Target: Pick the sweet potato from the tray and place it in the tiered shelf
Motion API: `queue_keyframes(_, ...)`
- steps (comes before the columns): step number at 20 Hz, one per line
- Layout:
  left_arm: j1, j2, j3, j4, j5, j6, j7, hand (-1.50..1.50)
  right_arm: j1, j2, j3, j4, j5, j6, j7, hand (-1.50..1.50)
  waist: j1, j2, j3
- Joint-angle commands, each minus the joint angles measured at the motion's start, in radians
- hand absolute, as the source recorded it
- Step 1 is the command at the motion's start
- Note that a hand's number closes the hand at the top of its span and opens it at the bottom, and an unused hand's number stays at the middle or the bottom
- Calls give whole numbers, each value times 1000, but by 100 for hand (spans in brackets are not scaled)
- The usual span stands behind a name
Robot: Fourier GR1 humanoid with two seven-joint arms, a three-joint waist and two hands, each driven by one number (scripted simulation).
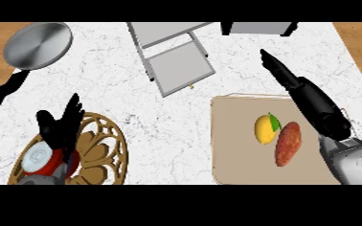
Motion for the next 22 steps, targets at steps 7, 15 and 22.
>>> queue_keyframes(7, 74, 10, 48, 16, 67, -49, -5, 0, 334, -199, -352, 175, 244, -366, 163, 150, -220, 14, 1)
queue_keyframes(15, 53, 35, 30, 7, 124, -204, 54, 0, 755, 86, -558, -68, 15, -485, -56, -150, -65, -8, 16)
queue_keyframes(22, 21, 28, 28, 29, 101, -226, 63, 0, 955, 38, -506, -425, 6, -331, 137, -150, -35, -2, 14)
